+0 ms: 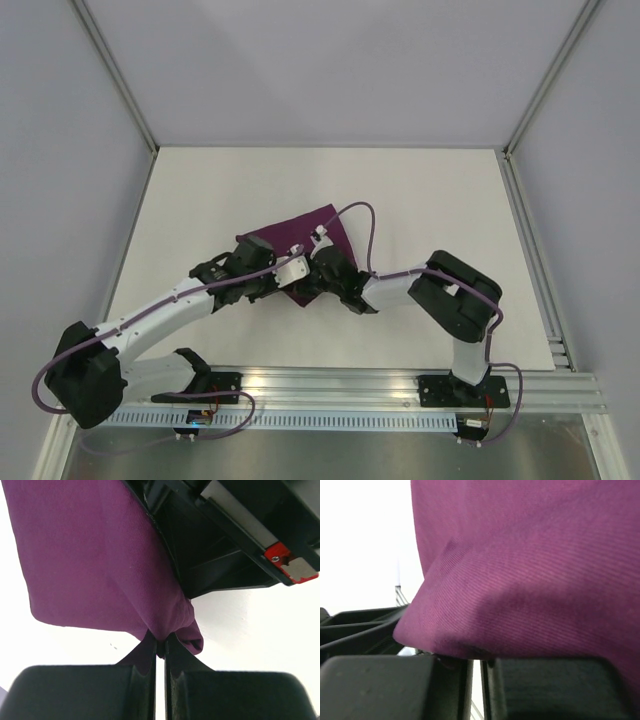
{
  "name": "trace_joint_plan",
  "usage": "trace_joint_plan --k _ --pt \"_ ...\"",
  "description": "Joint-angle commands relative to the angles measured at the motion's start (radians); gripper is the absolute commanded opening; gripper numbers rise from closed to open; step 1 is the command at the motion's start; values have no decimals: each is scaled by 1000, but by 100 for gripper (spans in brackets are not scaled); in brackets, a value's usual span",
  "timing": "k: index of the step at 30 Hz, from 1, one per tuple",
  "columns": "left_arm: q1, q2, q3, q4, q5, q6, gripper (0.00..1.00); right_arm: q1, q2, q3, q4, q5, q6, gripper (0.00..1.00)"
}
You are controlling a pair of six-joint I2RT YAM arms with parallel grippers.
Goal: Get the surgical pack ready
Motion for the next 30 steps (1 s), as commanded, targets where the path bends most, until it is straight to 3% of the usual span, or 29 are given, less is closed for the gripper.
trace_joint_plan --k 1,6,8,10,11,12,18,19,22,23,25,30 --pt "-9 -35 54 -19 100 -43 0 -8 -2 -7 235 97 54 5" --pt "-7 -39 78 -24 109 -49 2 -16 -1 -4 326 119 74 0" --pt "-7 -29 83 -21 109 -42 19 -16 16 20 330 113 75 0" --pt "-7 -16 71 -4 99 -25 27 -16 25 28 317 105 95 0" --pt "-7 -10 62 7 80 -16 38 -17 27 30 294 105 115 0" --pt "-9 -6 40 34 66 -7 42 -17 30 24 286 108 120 0" --pt "-7 30 6 82 9 39 47 -25 55 -13 335 114 158 0" --pt "-7 30 8 87 20 38 47 -26 58 -7 341 111 154 0" --pt "-9 39 9 104 33 29 31 -26 64 25 305 102 128 0" --pt "-7 43 11 107 34 32 18 -26 64 30 304 103 123 0" --pt "-7 43 20 104 34 24 0 -26 71 33 309 113 127 0" --pt "-7 -28 61 41 94 -2 0 -35 108 40 384 134 166 1"
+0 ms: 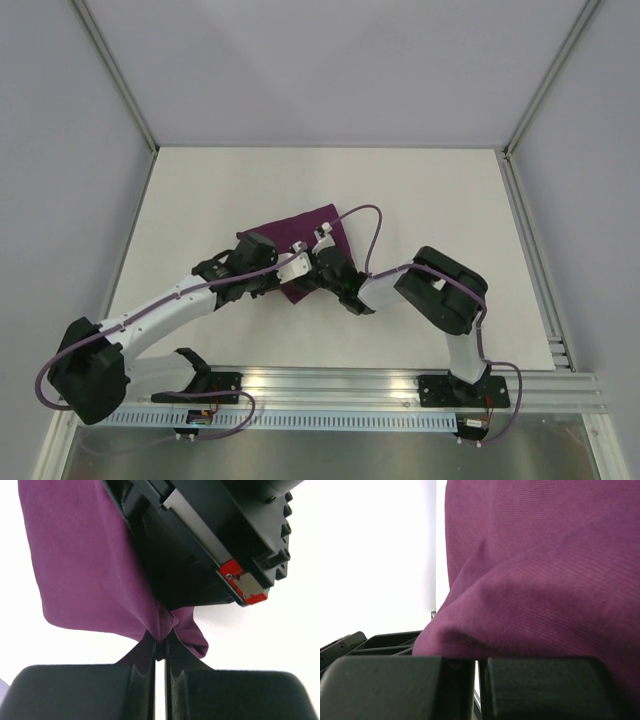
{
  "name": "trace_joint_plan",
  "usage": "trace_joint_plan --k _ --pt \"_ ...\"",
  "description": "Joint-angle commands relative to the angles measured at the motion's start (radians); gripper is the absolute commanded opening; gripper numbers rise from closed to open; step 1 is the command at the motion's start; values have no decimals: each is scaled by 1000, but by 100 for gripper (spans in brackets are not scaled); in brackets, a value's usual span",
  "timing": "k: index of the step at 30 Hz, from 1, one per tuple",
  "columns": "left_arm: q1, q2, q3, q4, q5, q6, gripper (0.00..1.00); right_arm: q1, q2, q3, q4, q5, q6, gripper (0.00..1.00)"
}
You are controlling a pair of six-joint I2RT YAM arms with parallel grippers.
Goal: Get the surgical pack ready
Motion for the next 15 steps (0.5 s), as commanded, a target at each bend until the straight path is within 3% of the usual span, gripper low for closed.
trace_joint_plan --k 1,7,12,15 --pt "-9 -66 60 -30 106 -32 0 -21 41 47 188 113 41 0" --pt "-9 -80 69 -77 106 -18 0 -41 21 -1 303 219 44 0" --pt "-10 -88 54 -78 94 -14 0 -54 -12 -14 302 268 17 1" --pt "-9 -78 55 -75 91 -12 6 -55 0 2 248 271 41 1"
